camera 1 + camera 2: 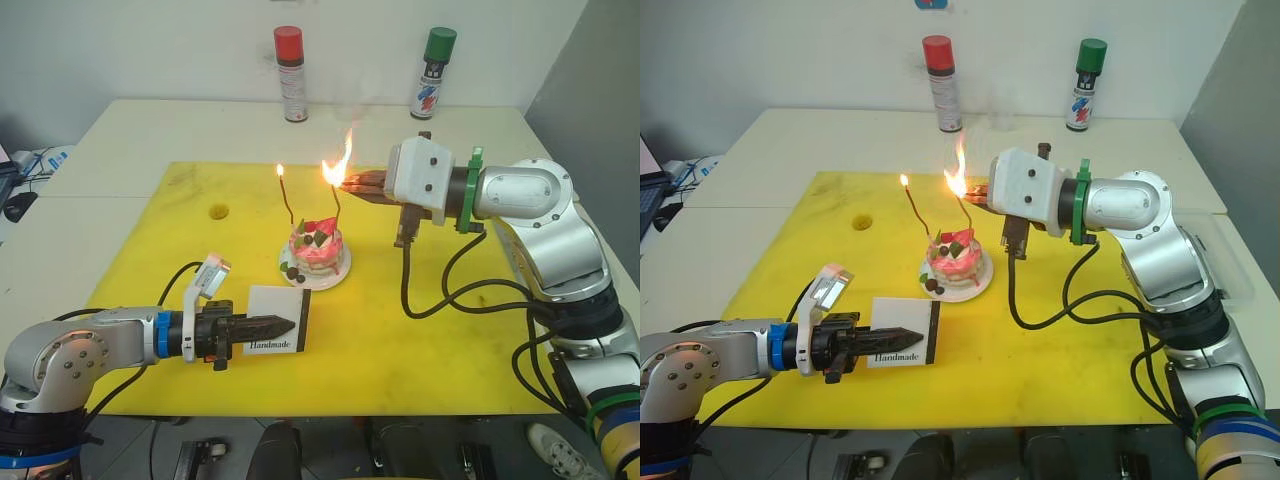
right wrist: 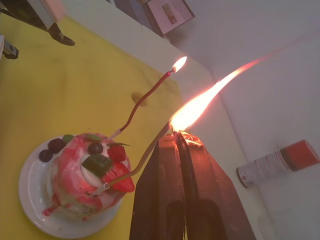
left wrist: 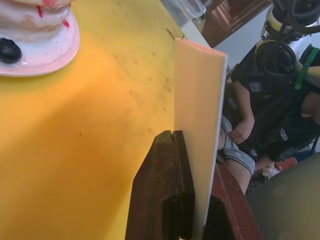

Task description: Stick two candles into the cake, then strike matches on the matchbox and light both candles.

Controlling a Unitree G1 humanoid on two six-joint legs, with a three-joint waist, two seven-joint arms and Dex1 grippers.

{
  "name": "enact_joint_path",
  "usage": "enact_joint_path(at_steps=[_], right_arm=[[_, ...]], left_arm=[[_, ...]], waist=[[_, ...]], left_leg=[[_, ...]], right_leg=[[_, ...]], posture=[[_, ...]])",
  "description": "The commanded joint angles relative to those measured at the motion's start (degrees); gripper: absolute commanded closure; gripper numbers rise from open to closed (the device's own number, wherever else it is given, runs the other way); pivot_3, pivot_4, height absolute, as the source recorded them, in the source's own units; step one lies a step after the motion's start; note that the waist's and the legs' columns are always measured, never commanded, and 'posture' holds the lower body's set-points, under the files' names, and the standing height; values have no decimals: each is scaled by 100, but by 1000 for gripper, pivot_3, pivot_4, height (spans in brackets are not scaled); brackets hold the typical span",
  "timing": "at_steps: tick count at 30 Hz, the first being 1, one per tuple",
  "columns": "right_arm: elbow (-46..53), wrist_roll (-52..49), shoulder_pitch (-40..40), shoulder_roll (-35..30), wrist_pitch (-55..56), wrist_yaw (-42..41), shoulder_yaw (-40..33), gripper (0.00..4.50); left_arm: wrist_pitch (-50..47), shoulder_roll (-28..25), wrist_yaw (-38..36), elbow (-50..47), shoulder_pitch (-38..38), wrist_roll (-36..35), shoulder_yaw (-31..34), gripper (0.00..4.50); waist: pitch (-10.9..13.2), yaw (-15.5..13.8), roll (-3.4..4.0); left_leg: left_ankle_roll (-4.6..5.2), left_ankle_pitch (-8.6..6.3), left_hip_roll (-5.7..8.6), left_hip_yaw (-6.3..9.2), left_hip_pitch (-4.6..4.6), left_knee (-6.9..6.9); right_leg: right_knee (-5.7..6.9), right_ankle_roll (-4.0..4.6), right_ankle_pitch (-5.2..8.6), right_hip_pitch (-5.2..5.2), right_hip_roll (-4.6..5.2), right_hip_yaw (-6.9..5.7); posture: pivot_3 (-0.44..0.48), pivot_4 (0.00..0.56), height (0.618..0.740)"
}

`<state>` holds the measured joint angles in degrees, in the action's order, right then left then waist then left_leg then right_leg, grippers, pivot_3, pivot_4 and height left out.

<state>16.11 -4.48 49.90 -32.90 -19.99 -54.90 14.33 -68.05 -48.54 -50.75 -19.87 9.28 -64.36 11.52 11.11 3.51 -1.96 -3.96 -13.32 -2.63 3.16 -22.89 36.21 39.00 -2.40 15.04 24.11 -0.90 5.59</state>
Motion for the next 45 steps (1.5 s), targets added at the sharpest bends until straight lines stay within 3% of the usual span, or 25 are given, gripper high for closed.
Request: enact_joint_path(at_steps=[1,30,45], right_arm=[[136,29,141,-16,113,45,-97,4476],[526,-208,-73,-451,-62,-204,-156,4476],[381,-103,32,-210,-68,-8,-116,4476]], left_arm=[[107,2,-88,-40,82,-18,11,4500],[41,58,-84,49,317,-4,-119,4500],[34,99,-50,48,349,-13,-136,4500]], waist=[[0,0,0],[0,-6,0],[0,-6,0]], left_leg=[[0,0,0,0,0,0],[0,0,0,-1,0,-3],[0,0,0,-1,-1,-3]], right_leg=[[0,0,0,0,0,0],[-1,0,1,1,0,0],[-1,0,1,1,0,1]], posture=[[0,150,740],[0,150,740],[0,150,740]])
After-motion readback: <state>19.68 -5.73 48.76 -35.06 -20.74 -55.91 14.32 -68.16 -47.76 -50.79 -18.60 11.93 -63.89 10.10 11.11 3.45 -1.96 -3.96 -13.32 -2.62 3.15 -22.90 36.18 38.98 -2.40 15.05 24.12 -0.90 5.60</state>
